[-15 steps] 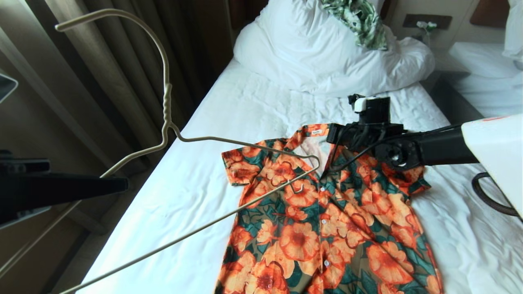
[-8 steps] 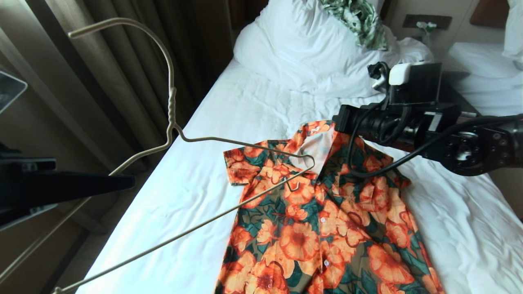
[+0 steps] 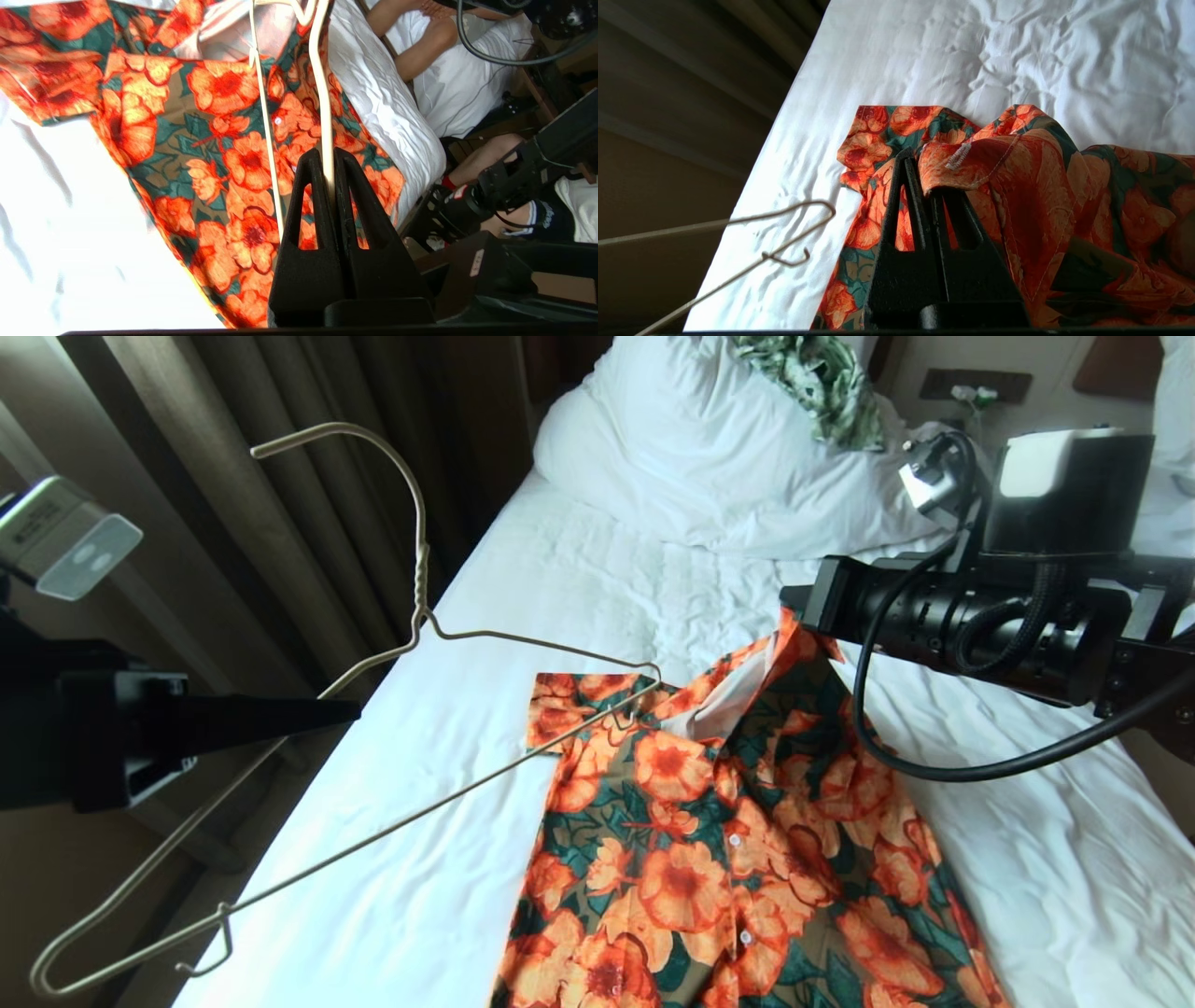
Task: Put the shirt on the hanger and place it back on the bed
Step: Hook one side of the shirt onto the hanger
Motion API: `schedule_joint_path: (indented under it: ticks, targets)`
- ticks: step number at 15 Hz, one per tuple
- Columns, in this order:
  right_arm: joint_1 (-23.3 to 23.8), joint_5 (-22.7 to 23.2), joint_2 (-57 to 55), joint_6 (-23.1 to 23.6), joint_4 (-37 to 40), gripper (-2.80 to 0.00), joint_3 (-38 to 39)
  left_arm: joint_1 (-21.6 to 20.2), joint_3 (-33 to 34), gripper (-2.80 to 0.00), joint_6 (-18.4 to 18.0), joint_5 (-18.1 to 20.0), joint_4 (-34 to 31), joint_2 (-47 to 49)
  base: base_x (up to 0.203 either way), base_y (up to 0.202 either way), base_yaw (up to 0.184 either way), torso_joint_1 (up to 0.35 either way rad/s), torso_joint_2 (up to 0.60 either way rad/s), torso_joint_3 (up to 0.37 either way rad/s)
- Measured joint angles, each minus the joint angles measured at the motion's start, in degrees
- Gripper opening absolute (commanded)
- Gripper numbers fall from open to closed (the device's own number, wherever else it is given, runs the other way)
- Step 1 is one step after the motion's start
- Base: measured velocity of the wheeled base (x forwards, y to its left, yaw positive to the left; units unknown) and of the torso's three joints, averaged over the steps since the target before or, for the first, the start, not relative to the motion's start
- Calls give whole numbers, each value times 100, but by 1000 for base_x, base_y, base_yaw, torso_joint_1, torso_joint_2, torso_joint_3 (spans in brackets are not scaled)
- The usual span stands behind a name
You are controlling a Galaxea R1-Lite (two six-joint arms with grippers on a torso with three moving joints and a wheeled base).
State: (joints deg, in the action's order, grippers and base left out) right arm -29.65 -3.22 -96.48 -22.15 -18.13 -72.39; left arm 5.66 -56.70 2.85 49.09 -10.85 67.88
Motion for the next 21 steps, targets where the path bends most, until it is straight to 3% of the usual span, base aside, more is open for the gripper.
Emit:
schedule_joint_path:
  ticks: [3,6,8,12,21]
  targets:
    - [-22,233,95,4,-20,-280,75,36,-14,-280,32,49,292,184,0,0,0,0,0,0]
    - [-90,290,127,20,-22,-280,81,390,-64,-280,85,46,368,410,0,0,0,0,0,0]
    - [-128,358,133,27,-22,-280,61,780,-123,-280,316,30,546,564,0,0,0,0,0,0]
    - [-310,416,193,62,-4,-280,50,1437,-171,-280,982,-136,1529,885,0,0,0,0,0,0]
    - [-922,416,602,872,29,-280,4,2213,-221,-280,1023,-426,1580,1026,0,0,0,0,0,0]
